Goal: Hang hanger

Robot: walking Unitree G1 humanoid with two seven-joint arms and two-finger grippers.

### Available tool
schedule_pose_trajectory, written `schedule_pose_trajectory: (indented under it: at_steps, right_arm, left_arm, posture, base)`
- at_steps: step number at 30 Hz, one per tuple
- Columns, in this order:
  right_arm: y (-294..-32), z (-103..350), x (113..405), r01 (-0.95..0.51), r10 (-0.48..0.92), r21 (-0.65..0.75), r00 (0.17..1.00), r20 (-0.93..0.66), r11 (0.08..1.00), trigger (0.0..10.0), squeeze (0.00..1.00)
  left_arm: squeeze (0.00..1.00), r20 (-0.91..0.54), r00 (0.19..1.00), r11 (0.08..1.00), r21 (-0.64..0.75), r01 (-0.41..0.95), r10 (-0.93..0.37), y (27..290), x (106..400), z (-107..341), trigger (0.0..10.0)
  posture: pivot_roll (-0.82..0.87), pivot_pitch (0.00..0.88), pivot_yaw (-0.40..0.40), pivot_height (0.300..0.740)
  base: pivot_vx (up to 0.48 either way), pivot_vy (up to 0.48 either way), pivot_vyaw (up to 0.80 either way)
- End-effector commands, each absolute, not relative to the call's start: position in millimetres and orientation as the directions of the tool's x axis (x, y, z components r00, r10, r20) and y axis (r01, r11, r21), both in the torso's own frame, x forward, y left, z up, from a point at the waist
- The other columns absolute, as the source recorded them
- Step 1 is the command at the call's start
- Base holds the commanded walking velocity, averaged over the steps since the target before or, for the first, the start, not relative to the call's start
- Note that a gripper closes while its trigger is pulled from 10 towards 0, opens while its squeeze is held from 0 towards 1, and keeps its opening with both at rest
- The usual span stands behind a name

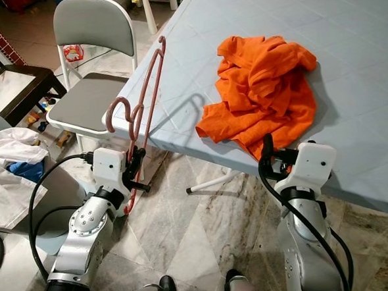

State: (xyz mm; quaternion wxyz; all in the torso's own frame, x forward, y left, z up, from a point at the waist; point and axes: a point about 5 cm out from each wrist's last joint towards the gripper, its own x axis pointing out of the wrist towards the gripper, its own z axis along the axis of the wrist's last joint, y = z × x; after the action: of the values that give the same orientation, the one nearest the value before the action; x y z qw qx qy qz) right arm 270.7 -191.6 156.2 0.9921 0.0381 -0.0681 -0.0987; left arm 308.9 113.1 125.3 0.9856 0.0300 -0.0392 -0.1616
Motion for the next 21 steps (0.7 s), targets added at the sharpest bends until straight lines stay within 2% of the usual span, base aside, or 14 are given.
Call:
schedule_pose_trajectory:
  at_steps: [1,13,21]
  right_arm:
    - [-192.4,152.7,269.4,0.204,-0.215,0.103,0.971,0.106,0.973,10.0,0.0]
    - [-195.7,149.2,270.9,0.221,-0.235,0.156,0.969,0.078,0.963,10.0,0.0]
    - [-197.6,146.2,275.3,0.241,-0.245,0.081,0.968,0.044,0.967,10.0,0.0]
  left_arm:
    - [0.0,-0.002,0.948,0.945,0.075,0.317,-0.318,115.8,306.3,112.1,10.0]
    - [0.0,-0.006,0.947,0.944,0.08,0.32,-0.321,115.9,308.5,112.4,10.0]
    - [0.0,-0.004,0.946,0.943,0.082,0.322,-0.323,115.7,309.8,112.8,10.0]
  posture:
    - [-0.02,0.24,0.088,0.74]
    - [-0.02,0.228,0.088,0.74]
    - [-0.02,0.221,0.087,0.74]
  base:
    - [-0.292,0.0,0.0]
    - [-0.338,0.0,0.0]
    - [-0.341,0.0,0.0]
